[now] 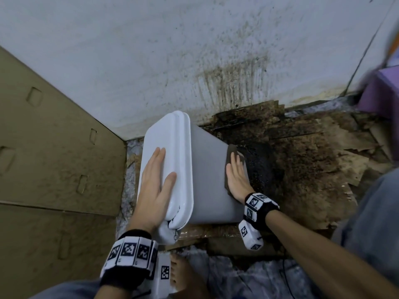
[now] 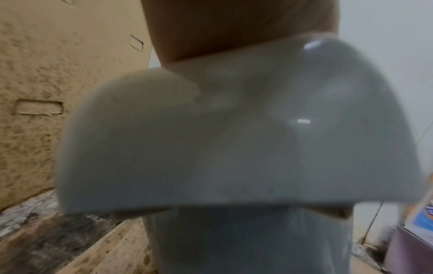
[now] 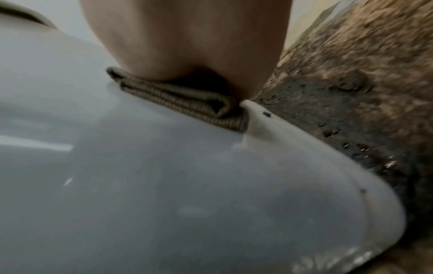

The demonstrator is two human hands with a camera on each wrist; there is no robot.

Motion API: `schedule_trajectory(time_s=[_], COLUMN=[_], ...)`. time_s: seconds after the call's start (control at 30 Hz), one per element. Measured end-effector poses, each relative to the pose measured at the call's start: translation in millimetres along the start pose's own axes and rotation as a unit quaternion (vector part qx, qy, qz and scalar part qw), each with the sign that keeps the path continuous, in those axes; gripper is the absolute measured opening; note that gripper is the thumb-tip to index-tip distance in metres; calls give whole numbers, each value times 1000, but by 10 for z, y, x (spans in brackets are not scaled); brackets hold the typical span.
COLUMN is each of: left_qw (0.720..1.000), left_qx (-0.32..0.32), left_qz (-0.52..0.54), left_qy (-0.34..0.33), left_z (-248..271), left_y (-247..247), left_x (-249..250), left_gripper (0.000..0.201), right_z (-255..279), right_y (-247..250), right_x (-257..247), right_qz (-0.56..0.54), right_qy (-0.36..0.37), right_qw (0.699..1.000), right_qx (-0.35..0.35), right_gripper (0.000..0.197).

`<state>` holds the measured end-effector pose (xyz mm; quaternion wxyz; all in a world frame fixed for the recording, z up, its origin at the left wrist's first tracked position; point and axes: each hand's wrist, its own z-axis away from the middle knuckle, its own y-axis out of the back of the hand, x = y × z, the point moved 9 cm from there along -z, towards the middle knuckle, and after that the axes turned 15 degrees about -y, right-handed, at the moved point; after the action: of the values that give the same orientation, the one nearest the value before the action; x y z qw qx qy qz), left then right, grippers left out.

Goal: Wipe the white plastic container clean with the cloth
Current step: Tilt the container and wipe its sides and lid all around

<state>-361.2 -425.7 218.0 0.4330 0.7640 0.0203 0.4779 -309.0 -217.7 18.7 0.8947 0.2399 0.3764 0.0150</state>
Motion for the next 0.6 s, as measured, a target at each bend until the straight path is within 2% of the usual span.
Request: schedule_trajectory(time_s=[0.13, 0.3, 0.47, 0.6], left_qw=[1000, 1000, 999, 1000], left_qx=[-8, -18, -22, -21], left_qz=[-10, -14, -19, -11], left_qy=[-7, -11, -21, -20], left_z=[-17, -19, -34, -35], left_y=[-16, -55, -98, -101], left_x=[22, 10, 21, 9], left_gripper=[61, 58, 59, 62], right_z=[522, 1187, 1319, 1205], right_y=[-68, -128, -117, -131], right_x=[-459, -882, -715, -362], right_qz=[-59, -104, -140, -130], right_qy=[89, 203, 209, 192], right_qw=[994, 972, 964, 967], right_qx=[20, 61, 89, 107], right_gripper=[52, 51, 52, 52])
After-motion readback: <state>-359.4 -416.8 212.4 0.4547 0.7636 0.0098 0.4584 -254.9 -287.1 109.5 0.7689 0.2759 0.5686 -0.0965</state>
